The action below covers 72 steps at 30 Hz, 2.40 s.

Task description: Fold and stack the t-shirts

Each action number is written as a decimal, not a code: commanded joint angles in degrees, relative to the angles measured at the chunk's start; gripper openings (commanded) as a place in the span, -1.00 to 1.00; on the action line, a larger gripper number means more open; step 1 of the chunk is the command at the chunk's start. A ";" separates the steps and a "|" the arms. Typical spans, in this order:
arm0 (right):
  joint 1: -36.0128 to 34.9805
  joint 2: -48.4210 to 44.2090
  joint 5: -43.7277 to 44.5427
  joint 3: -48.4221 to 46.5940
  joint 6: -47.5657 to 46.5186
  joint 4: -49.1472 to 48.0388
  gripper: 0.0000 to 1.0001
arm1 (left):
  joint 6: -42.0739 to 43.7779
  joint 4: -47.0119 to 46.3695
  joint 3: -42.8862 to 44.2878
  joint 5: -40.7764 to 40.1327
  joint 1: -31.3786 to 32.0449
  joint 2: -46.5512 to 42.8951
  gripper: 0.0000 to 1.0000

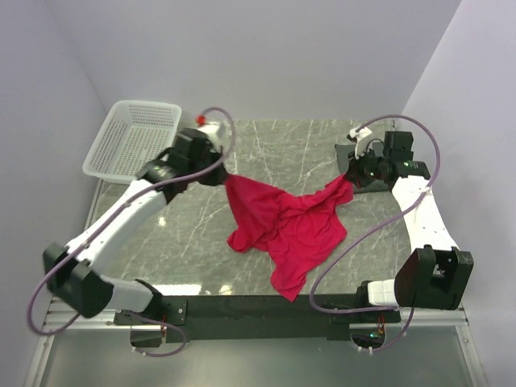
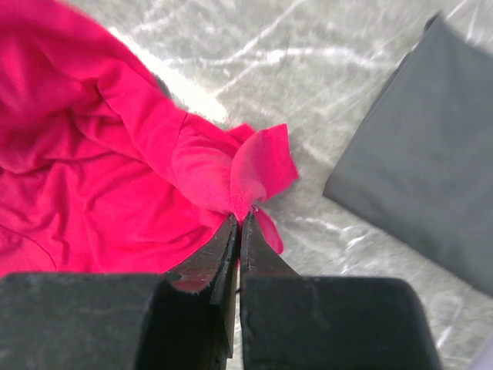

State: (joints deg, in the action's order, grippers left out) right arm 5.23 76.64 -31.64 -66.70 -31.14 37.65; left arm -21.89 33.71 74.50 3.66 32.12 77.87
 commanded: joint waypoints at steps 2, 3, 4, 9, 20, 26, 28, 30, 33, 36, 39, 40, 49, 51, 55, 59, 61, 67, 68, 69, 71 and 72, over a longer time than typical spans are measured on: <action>0.39 0.09 -2.29 -7.39 -1.47 1.28 -1.00 | 5.01 3.81 3.72 -11.73 -5.39 -6.75 -0.99; 0.39 0.17 -2.37 -8.27 -1.47 1.63 -1.00 | 5.71 4.08 4.42 -14.53 -6.36 -7.46 -0.99; 0.39 0.26 -2.46 -10.10 -1.56 2.07 -1.00 | 7.02 4.25 5.73 -16.21 -8.19 -8.68 -0.99; 0.39 0.53 -3.08 -16.43 -1.65 3.31 -1.00 | 10.19 3.20 9.17 -24.30 -11.64 -11.24 -0.99; 1.44 0.26 -2.64 -30.50 3.88 1.82 -1.00 | 12.57 -5.85 12.77 -35.38 -13.40 -18.09 -0.99; 4.69 0.53 -4.22 -45.52 9.24 -0.73 -1.00 | 15.29 -15.16 15.50 -36.53 -13.49 -22.23 -0.99; 5.48 0.61 -4.92 -51.50 10.39 -1.96 -1.00 | 16.70 -18.92 16.99 -35.75 -13.49 -23.63 -0.99; 6.45 0.44 -5.19 -56.23 12.32 -2.84 -1.00 | 17.75 -21.05 18.74 -34.34 -13.40 -24.51 -0.99; 7.33 -0.09 -5.54 -60.73 14.08 -4.42 -1.00 | 18.11 -22.90 21.55 -32.41 -13.49 -25.22 -0.99; 8.03 -0.96 -6.15 -63.28 15.93 -5.57 -1.00 | 17.59 -22.55 23.84 -30.39 -13.40 -25.22 -0.99; 8.74 -2.11 -6.24 -64.08 16.90 -6.44 -1.00 | 17.23 -22.29 24.73 -28.63 -13.40 -25.66 -0.99; 9.09 -2.63 -6.16 -64.35 16.98 -6.71 -1.00 | 17.23 -22.46 24.82 -28.01 -13.49 -25.75 -0.99; 10.15 -4.74 -6.68 -65.06 17.60 -7.50 -1.00 | 16.44 -22.38 23.76 -25.90 -13.40 -26.98 -0.99; 10.15 -5.01 -6.77 -63.39 17.25 -7.59 -1.00 | 16.27 -22.46 23.15 -25.81 -13.40 -27.06 -0.99; 10.15 -5.80 -7.38 -60.31 16.72 -7.33 -1.00 | 16.00 -22.29 21.92 -25.46 -13.40 -27.06 -0.99; 10.15 -5.89 -8.78 -56.45 16.28 -7.59 -1.00 | 14.86 -22.11 19.55 -24.23 -13.40 -26.63 -0.99; 10.15 -5.89 -9.23 -53.81 16.19 -7.68 -1.00 | 13.72 -22.02 17.71 -22.92 -13.40 -26.19 -0.99; 10.15 -5.63 -9.67 -49.15 14.88 -7.07 -1.00 | 10.64 -22.29 13.22 -20.45 -13.49 -24.78 -0.99; 10.15 -5.80 -9.58 -48.97 14.70 -7.06 -1.00 | 10.47 -22.29 12.87 -20.27 -13.49 -24.78 -0.99; 10.15 -5.80 -9.50 -48.79 14.44 -6.89 -1.00 | 10.03 -22.46 11.82 -20.27 -13.40 -24.87 -0.99; 10.15 -6.15 -9.50 -48.88 13.74 -6.19 -1.00 | 9.68 -22.90 10.85 -20.54 -13.40 -25.22 -0.99; 10.15 -6.15 -9.41 -48.97 13.47 -5.84 -1.00 | 9.59 -22.73 10.76 -20.54 -13.40 -25.48 -0.99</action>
State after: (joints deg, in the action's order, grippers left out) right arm 14.90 72.16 -41.19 -114.37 -16.23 34.30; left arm -10.59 13.37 85.43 -17.80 18.94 53.58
